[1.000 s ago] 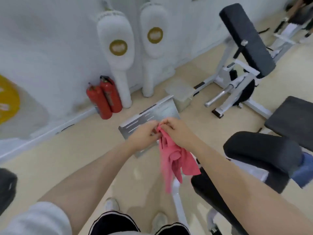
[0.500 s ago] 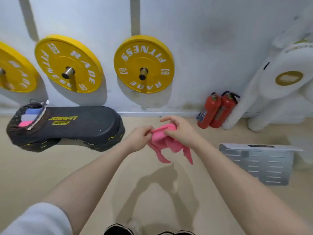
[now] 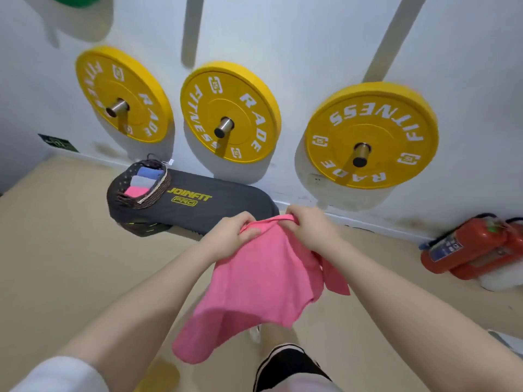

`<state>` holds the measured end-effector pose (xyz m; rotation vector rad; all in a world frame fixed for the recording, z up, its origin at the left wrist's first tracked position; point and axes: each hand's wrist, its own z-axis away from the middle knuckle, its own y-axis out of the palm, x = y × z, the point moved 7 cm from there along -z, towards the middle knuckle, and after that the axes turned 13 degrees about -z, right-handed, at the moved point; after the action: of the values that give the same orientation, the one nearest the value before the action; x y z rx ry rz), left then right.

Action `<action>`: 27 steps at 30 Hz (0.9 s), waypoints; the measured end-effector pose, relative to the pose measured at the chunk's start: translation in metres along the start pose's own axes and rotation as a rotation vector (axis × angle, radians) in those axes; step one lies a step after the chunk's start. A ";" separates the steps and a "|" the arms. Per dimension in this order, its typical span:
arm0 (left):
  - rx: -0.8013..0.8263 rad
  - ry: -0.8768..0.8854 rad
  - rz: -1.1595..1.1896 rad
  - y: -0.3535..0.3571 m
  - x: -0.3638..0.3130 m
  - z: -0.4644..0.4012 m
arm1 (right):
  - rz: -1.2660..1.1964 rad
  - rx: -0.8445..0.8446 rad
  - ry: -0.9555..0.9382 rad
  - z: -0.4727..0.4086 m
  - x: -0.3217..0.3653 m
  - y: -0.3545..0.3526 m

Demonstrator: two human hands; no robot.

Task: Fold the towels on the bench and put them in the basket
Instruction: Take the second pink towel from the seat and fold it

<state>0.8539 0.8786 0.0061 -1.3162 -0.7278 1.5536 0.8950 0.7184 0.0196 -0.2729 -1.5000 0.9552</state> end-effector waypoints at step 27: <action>0.219 -0.090 0.123 -0.086 0.421 -0.315 | 0.040 -0.172 0.493 -0.363 0.005 0.206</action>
<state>1.1891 1.2564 -0.1648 -1.1525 -0.5227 1.7476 1.1506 0.9938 -0.1624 -0.6177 -1.1227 0.7219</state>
